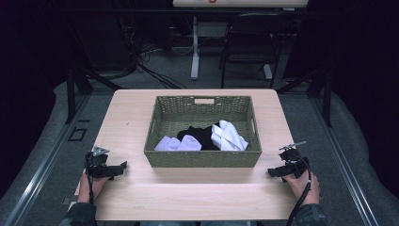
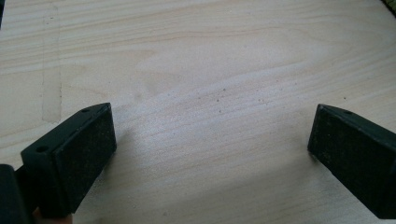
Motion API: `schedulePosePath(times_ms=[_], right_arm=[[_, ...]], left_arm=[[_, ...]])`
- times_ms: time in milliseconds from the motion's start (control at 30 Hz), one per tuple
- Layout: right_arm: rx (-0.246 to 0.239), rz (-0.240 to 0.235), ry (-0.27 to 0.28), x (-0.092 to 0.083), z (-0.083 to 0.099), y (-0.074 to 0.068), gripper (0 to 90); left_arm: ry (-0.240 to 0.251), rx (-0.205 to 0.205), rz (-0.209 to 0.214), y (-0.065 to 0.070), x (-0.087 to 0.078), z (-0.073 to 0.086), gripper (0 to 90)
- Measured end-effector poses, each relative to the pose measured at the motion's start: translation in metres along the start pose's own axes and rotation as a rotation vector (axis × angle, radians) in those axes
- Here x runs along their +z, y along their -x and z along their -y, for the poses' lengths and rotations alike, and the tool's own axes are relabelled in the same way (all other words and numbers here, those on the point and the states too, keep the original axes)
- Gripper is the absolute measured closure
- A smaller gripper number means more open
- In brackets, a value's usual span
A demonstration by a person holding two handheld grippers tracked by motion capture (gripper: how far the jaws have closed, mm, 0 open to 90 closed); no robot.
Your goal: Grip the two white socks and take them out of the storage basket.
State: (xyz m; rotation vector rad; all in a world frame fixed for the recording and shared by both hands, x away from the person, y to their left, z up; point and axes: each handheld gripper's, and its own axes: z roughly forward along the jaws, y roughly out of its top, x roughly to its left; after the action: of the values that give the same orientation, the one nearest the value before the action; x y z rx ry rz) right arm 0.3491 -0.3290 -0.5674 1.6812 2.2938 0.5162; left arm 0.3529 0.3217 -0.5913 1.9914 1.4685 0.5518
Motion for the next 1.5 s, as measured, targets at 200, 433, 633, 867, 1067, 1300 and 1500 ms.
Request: schedulePosePath(times_ms=[200,433,633,867,1067,1300,1500], right_arm=[[-0.003,0.001,0.003,0.0,0.0,0.0,0.0],[-0.006,0.0,0.001,0.0,0.0,0.0,0.0],[-0.016,0.0,-0.012,0.0,-0.002,0.0,0.0],[-0.038,-0.009,-0.037,0.001,-0.007,0.001,0.0],[-0.038,-0.011,-0.064,0.001,-0.009,0.001,0.0],[-0.05,-0.037,-0.073,-0.001,-0.009,0.001,0.0],[-0.032,-0.074,-0.048,-0.012,-0.012,0.005,0.0]], left_arm=[[0.0,0.0,0.0,0.0,0.0,0.0,0.8],[0.0,0.0,0.0,0.0,0.0,0.0,0.8],[0.0,0.0,0.0,0.0,0.0,0.0,0.8],[0.0,0.0,0.0,0.0,0.0,0.0,0.8],[0.001,-0.002,-0.001,0.0,0.0,0.0,0.8],[0.0,-0.002,-0.001,0.0,0.0,0.0,0.8],[0.001,-0.003,-0.002,0.0,0.0,0.0,0.9]])
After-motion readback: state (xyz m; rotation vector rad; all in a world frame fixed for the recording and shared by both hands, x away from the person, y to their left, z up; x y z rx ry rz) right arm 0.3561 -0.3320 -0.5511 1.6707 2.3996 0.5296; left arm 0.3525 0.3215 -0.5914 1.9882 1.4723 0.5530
